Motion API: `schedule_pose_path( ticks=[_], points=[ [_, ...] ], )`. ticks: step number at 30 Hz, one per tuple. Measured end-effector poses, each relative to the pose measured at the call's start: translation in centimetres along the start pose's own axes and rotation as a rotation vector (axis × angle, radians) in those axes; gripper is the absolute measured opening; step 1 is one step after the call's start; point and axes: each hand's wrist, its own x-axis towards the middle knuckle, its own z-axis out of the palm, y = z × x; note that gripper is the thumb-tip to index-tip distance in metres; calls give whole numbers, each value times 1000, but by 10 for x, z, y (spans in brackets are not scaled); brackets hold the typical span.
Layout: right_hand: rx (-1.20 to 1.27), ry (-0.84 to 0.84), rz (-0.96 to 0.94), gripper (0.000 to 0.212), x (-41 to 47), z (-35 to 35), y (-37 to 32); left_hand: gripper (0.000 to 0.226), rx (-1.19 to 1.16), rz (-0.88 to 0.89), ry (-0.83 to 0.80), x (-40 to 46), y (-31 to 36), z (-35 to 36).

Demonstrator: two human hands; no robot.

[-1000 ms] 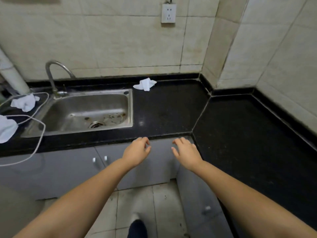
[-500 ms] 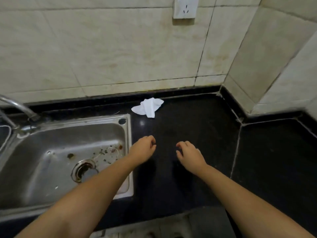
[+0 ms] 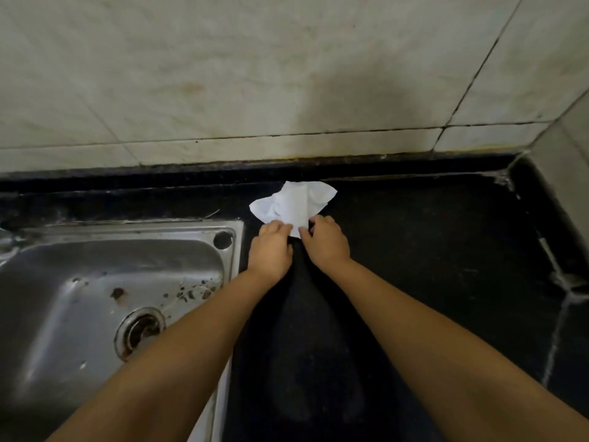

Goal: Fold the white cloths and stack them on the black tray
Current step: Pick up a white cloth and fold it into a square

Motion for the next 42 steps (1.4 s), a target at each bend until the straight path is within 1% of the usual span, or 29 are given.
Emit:
schedule_pose_path(
  ticks=[3, 5, 9, 10, 12, 13, 15, 16, 17, 19, 21, 24, 25, 27, 30, 31, 33, 35, 36, 38, 40, 41, 42],
  points=[
    [-71, 34, -38, 32, 7, 6, 1, 43, -24, 1, 54, 2, -2, 10],
    [-44, 47, -72, 23, 2, 5, 4, 40, -84, 40, 72, -1, -1, 12],
    [278, 14, -62, 8, -23, -14, 6, 29, -273, 154, 81, -22, 13, 5],
    [325, 7, -68, 5, -30, -24, 7, 26, -330, 163, 100, -29, 18, 0],
    [305, 3, -149, 8, -48, -47, 6, 23, -423, 153, 164, -40, 29, -15],
    [259, -1, -199, 12, -57, -60, 3, 26, -437, 172, 196, -43, 34, -25],
    [155, -35, -278, 14, -77, -88, -6, 37, -382, 313, 219, -45, 44, -42],
    [110, -56, -306, 14, -88, -101, -11, 37, -324, 389, 196, -46, 50, -50],
    [68, -63, -324, 16, -99, -114, -15, 31, -263, 438, 163, -48, 55, -58],
    [21, -17, -330, 14, -121, -139, -19, 20, -197, 464, 86, -56, 65, -72],
    [17, 64, -310, 13, -142, -162, -18, 17, -244, 452, 23, -69, 72, -87],
    [26, 138, -252, 12, -169, -189, -10, 11, -402, 488, -40, -92, 84, -111],
    [43, 156, -238, 12, -176, -195, -8, 11, -429, 485, -92, -99, 87, -118],
    [83, 206, -225, 14, -189, -202, -5, 10, -453, 447, -254, -111, 94, -132],
    [145, 326, -205, 16, -204, -210, -4, 15, -406, 397, -472, -127, 102, -148],
    [190, 370, -185, 16, -208, -213, -4, 18, -368, 372, -509, -131, 103, -152],
    [358, 411, -136, 18, -214, -221, -2, 24, -296, 329, -541, -139, 100, -156],
    [519, 397, -103, 18, -222, -226, 1, 20, -316, 334, -526, -145, 94, -158],
    [547, 395, -100, 18, -225, -228, 4, 16, -361, 345, -492, -147, 92, -159],
    [553, 422, -101, 19, -231, -229, 11, 10, -428, 362, -344, -149, 90, -162],
    [591, 451, -126, 17, -238, -228, 18, 15, -450, 381, -175, -149, 90, -165],
    [610, 456, -144, 14, -243, -226, 21, 20, -465, 401, -127, -150, 89, -165],
    [624, 453, -153, 12, -249, -222, 25, 22, -482, 422, -111, -154, 88, -164]
  ],
)
